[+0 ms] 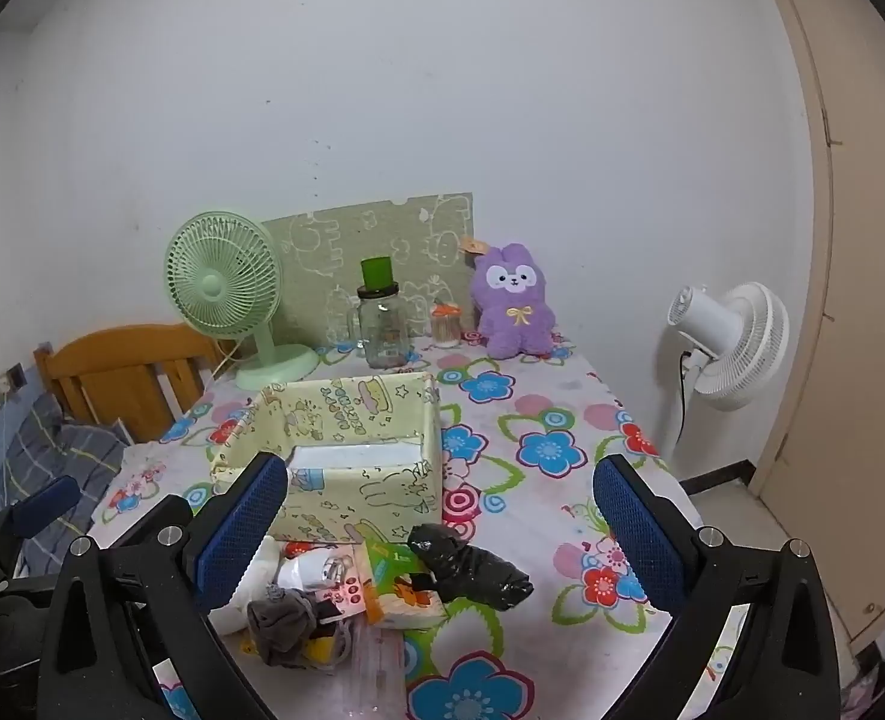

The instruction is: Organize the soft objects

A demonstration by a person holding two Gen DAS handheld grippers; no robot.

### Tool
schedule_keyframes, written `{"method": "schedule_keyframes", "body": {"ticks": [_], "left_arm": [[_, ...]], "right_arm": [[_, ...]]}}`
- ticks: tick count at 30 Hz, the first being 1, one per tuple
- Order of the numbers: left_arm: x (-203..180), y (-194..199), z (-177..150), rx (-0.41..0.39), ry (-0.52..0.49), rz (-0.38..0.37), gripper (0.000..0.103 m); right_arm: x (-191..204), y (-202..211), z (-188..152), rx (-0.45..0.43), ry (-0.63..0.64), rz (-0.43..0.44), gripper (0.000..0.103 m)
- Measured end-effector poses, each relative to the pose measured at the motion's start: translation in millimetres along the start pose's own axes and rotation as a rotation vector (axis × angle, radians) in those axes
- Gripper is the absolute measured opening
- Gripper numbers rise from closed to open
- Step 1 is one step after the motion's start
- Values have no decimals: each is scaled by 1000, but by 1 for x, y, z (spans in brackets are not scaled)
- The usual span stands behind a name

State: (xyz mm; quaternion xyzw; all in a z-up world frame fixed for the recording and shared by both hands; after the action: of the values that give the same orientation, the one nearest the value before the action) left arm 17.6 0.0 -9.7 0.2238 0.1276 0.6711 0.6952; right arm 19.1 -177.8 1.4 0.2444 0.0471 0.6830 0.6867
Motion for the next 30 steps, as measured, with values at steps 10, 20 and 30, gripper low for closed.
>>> {"method": "schedule_keyframes", "body": {"ticks": [10,20,30], "left_arm": [[4,3,1,-1,15,15,103],[9,0,3,-5,9,18,103],[10,4,6,-9,-7,39,103]], "right_arm": [[4,-2,-2,6,3,7,103],[3,-3,-3,11,1,7,103],[3,-3,-4,21,-2,11,103]]}}
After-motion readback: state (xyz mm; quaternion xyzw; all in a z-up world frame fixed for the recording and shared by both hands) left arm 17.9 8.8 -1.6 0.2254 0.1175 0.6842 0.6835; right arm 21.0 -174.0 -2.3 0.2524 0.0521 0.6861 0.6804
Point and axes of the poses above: each gripper's, at about its wrist camera, not at the fingertips, and y roughly against the way its jaws point, x to its left, z to its top, the point moved 2 cm from there along -y, roughly the way its jaws point, and after that the axes turned 11 degrees about -y, right-handed, at the moved point
